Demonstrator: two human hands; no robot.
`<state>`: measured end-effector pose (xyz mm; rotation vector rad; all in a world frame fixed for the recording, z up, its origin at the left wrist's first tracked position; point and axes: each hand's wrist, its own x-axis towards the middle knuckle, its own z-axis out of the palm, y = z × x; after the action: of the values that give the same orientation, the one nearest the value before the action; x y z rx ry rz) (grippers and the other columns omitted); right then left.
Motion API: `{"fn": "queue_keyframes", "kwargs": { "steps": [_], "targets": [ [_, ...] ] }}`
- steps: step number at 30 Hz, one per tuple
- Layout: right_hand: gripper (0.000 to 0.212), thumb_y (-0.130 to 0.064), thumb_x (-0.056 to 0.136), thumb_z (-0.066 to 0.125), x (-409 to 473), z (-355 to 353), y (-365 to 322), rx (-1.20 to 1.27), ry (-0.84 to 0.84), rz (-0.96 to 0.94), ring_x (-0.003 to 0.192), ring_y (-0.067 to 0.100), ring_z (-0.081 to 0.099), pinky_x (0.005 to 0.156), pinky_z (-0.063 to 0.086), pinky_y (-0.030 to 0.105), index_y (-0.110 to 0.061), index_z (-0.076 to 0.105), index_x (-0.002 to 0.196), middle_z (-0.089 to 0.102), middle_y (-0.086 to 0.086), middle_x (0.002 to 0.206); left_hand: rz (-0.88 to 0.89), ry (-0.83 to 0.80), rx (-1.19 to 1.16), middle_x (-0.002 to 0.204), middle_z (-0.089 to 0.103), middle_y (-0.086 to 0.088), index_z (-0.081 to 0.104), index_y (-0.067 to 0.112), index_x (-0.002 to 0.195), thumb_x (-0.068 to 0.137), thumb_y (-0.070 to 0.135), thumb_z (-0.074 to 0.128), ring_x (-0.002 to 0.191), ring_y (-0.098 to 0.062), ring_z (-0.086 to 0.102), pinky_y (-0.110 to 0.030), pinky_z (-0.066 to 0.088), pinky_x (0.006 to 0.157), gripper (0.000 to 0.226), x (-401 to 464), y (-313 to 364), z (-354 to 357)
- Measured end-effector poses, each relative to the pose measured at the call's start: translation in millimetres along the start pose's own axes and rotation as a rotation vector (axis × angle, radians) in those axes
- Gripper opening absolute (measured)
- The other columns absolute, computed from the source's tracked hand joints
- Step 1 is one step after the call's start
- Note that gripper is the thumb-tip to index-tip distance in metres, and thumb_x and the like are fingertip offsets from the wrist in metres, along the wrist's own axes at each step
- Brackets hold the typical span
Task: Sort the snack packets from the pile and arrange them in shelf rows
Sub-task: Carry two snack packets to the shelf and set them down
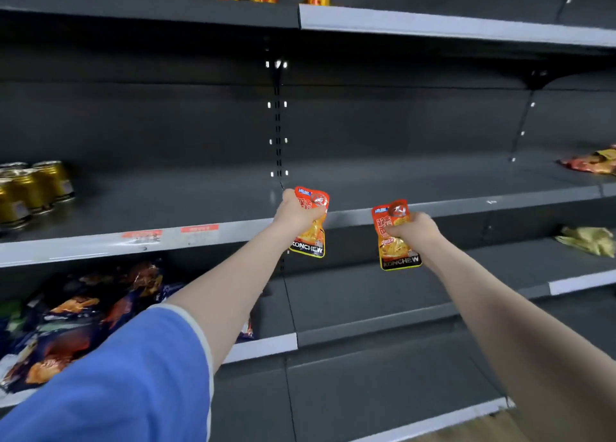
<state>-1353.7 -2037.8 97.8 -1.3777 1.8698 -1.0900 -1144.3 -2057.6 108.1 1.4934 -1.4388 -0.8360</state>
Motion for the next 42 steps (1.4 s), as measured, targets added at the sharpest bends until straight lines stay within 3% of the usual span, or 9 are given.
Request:
{"fn": "queue_keyframes", "kwargs": {
  "steps": [4, 8, 13, 16, 23, 28, 42],
  "targets": [
    [0.007, -0.010, 0.082, 0.066, 86.6, -1.5, -5.2, 0.074, -0.067, -0.087, 0.088, 0.028, 0.061, 0.081, 0.048, 0.036, -0.010, 0.059, 0.083, 0.067, 0.018, 0.103, -0.068, 0.125, -0.039, 0.121, 0.053, -0.009, 0.032, 0.011, 0.130, 0.083, 0.030, 0.069, 0.109, -0.028, 0.057, -0.046, 0.048, 0.096, 0.062, 59.9, -1.4, 23.7],
    [0.009, -0.011, 0.082, 0.067, 163.7, -2.4, -14.0, 0.094, -0.179, -0.125, 0.096, 0.032, 0.065, 0.091, 0.050, 0.044, -0.012, 0.059, 0.088, 0.068, 0.016, 0.103, -0.127, 0.259, -0.038, 0.116, 0.056, -0.008, 0.034, 0.010, 0.127, 0.082, 0.031, 0.070, 0.105, -0.027, 0.059, -0.045, 0.049, 0.094, 0.061, 109.4, 5.4, 41.6],
    [0.013, -0.010, 0.082, 0.068, 230.4, 10.7, -26.1, 0.150, -0.293, -0.132, 0.096, 0.032, 0.065, 0.093, 0.050, 0.046, -0.011, 0.060, 0.092, 0.068, 0.016, 0.103, -0.178, 0.352, -0.023, 0.112, 0.063, -0.010, 0.043, 0.010, 0.123, 0.069, 0.036, 0.076, 0.098, -0.027, 0.064, -0.046, 0.052, 0.090, 0.069, 161.7, -0.2, 44.6],
    [0.012, -0.009, 0.082, 0.068, 253.8, 26.0, -28.4, 0.164, -0.350, -0.126, 0.096, 0.032, 0.065, 0.094, 0.049, 0.047, -0.012, 0.059, 0.090, 0.068, 0.016, 0.103, -0.206, 0.390, -0.008, 0.113, 0.061, -0.010, 0.041, 0.011, 0.124, 0.072, 0.033, 0.076, 0.100, -0.029, 0.063, -0.047, 0.052, 0.091, 0.066, 187.2, -9.1, 44.5],
    [0.024, -0.012, 0.082, 0.069, 290.1, 56.8, -37.4, 0.208, -0.396, -0.101, 0.097, 0.030, 0.065, 0.095, 0.049, 0.047, -0.010, 0.059, 0.103, 0.067, 0.013, 0.106, -0.216, 0.353, 0.066, 0.115, 0.055, -0.007, 0.036, 0.009, 0.126, 0.079, 0.030, 0.073, 0.105, -0.026, 0.058, -0.038, 0.050, 0.089, 0.063, 236.4, -24.2, 48.9],
    [0.015, -0.010, 0.083, 0.068, 302.7, 69.3, -47.5, 0.213, -0.366, -0.102, 0.098, 0.029, 0.065, 0.095, 0.049, 0.046, -0.013, 0.058, 0.094, 0.067, 0.012, 0.105, -0.219, 0.325, 0.065, 0.115, 0.058, -0.010, 0.037, 0.009, 0.124, 0.077, 0.031, 0.074, 0.104, -0.029, 0.061, -0.046, 0.050, 0.092, 0.063, 264.3, -33.1, 40.5],
    [0.016, -0.013, 0.081, 0.069, 337.9, 94.0, -43.8, 0.059, -0.384, -0.098, 0.096, 0.029, 0.065, 0.094, 0.049, 0.044, -0.009, 0.063, 0.095, 0.068, 0.013, 0.102, -0.269, 0.362, 0.214, 0.114, 0.060, -0.009, 0.045, 0.005, 0.121, 0.077, 0.038, 0.072, 0.104, -0.027, 0.059, -0.038, 0.049, 0.090, 0.061, 300.8, -50.0, 50.5]
  ]
}}
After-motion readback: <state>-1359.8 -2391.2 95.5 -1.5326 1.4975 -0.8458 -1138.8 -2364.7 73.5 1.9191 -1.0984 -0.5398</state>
